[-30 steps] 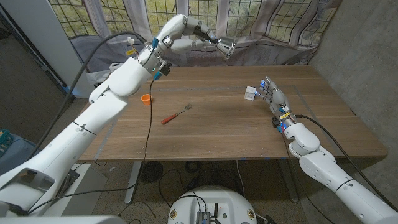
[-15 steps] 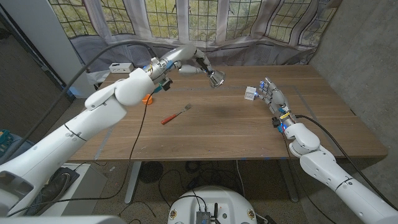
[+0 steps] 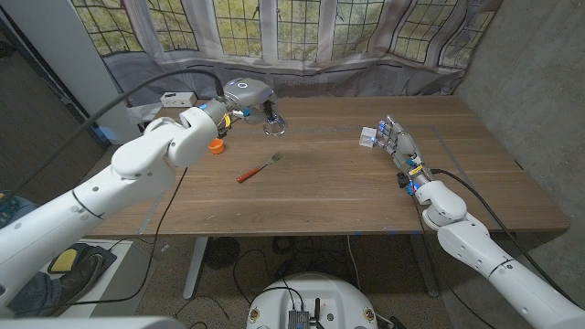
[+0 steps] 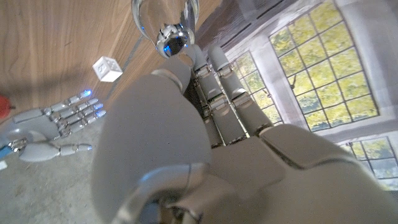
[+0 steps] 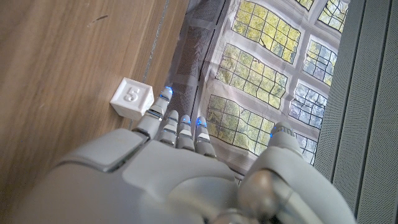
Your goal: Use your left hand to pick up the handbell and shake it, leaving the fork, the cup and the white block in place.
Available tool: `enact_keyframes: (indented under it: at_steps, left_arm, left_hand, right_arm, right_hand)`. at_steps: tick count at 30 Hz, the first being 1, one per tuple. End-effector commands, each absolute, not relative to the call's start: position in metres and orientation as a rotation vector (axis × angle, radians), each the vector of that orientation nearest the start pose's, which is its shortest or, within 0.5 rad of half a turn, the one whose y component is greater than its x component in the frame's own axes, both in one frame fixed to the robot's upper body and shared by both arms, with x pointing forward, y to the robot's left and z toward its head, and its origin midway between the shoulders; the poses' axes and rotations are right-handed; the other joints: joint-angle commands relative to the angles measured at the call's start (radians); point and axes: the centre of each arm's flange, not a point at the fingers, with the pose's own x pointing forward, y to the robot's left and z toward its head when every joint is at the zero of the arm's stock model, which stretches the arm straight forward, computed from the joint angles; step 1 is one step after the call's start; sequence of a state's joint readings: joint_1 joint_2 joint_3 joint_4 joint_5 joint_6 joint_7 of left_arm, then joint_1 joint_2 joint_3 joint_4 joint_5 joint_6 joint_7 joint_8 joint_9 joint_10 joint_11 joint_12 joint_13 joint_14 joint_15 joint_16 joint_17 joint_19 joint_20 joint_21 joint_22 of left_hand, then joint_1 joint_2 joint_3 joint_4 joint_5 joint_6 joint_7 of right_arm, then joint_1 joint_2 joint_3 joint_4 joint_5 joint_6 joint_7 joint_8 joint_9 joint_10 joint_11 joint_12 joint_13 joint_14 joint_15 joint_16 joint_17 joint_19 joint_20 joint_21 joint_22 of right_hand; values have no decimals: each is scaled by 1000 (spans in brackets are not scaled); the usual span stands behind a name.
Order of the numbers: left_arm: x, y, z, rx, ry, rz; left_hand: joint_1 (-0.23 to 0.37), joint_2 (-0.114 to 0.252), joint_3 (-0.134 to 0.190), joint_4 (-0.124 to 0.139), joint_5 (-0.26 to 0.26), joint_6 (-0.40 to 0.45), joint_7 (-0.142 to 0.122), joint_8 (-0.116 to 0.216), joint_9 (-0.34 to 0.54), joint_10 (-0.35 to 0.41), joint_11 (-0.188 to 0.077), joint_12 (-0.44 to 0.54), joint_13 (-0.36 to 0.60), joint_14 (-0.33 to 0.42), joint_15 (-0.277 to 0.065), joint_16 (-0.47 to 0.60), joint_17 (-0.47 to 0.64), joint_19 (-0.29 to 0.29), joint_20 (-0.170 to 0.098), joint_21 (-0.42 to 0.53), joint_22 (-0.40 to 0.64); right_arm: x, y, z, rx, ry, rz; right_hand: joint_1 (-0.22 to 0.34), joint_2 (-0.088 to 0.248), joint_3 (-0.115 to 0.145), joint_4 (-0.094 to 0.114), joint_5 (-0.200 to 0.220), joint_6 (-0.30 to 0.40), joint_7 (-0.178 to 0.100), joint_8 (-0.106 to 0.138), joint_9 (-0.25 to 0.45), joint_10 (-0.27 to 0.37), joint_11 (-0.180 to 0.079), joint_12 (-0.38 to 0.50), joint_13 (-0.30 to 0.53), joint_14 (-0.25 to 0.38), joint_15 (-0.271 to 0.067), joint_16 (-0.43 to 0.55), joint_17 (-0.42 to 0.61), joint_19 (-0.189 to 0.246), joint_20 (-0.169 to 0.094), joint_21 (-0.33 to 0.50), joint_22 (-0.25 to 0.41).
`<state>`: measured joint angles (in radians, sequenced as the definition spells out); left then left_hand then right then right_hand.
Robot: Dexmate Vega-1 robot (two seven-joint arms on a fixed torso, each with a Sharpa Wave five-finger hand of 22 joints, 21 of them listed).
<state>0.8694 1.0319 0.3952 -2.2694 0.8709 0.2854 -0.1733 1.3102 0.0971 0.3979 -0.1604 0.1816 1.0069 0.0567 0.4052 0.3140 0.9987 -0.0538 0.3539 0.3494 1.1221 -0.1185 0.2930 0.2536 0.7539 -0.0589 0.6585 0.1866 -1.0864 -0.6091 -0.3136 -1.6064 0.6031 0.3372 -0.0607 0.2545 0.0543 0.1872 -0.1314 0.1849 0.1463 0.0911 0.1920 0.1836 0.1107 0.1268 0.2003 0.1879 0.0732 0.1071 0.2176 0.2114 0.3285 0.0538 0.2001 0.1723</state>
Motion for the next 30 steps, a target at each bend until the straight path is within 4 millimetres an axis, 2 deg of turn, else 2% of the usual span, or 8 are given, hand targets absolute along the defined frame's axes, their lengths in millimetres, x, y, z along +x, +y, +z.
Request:
enact_keyframes:
  at_steps: [1, 6, 10, 14, 16, 20, 30]
  left_arm:
    - [405, 238, 169, 2166, -742, 976]
    - [385, 251, 188, 2192, -709, 1257]
    - [372, 261, 201, 2151, -694, 1332]
    - [363, 269, 211, 2059, -704, 1255]
    - [363, 273, 214, 1998, -722, 1150]
    - [377, 276, 210, 1926, -726, 920]
    - [407, 279, 194, 1738, -743, 626]
  left_hand:
    - [-3, 14, 7, -1, 4, 0, -9, 0, 0, 31, -21, 2, 379, 92, -94, 9, 3, -6, -5, 6, 0]
    - [-5, 13, 7, 0, 4, 4, -13, 0, -2, 31, -24, 0, 382, 93, -95, 10, 4, -8, -7, 9, 0]
    - [-7, 11, 7, 0, 4, 3, -15, 0, -3, 35, -26, -2, 381, 97, -95, 11, 5, -8, -8, 11, -1]
    - [-7, 12, 8, 0, 4, 4, -17, -1, -4, 35, -23, -4, 382, 96, -97, 11, 5, -7, -10, 13, -1]
    - [-7, 10, 7, -1, 4, 5, -19, 0, -3, 36, -26, -5, 381, 97, -98, 11, 5, -5, -11, 15, -1]
    - [-7, 11, 8, -1, 4, 5, -19, 0, -4, 38, -25, -6, 383, 97, -98, 11, 6, -7, -12, 17, -1]
    - [-7, 9, 9, -2, 4, 4, -17, 0, -2, 39, -25, -11, 385, 97, -97, 10, 6, -9, -10, 22, -1]
  right_arm:
    - [587, -275, -55, 7, -657, 238]
    - [587, -274, -57, 5, -656, 238]
    - [586, -275, -58, 3, -656, 236]
    - [585, -275, -59, 7, -652, 232]
    - [584, -276, -59, 7, -652, 229]
    - [582, -277, -60, 1, -651, 227]
    - [578, -280, -61, -4, -646, 219]
  right_hand:
    - [8, 5, -3, 0, -3, 7, 0, 3, 3, 4, 4, 2, 6, 5, 0, -3, 4, 3, 7, -1, 3]
    - [8, 4, -3, -1, -3, 7, 0, 3, 3, 4, 4, 1, 6, 5, -1, -3, 4, 3, 7, -1, 3]
    - [9, 4, -3, -1, -3, 6, 1, 2, 3, 4, 4, 1, 6, 6, 0, -3, 3, 3, 8, -1, 3]
    - [8, 4, -3, -1, -3, 7, 1, 2, 3, 5, 4, 1, 6, 7, 1, -3, 4, 3, 8, -1, 3]
    - [8, 4, -4, -1, -3, 7, 1, 2, 3, 5, 4, 1, 6, 6, 0, -3, 4, 3, 7, -1, 3]
    - [8, 4, -4, -1, -3, 7, 2, 2, 3, 5, 4, 1, 6, 6, 0, -3, 4, 3, 8, -1, 3]
    - [9, 5, -3, -1, -3, 8, 1, 3, 3, 5, 4, 1, 6, 6, 0, -3, 4, 4, 9, -1, 3]
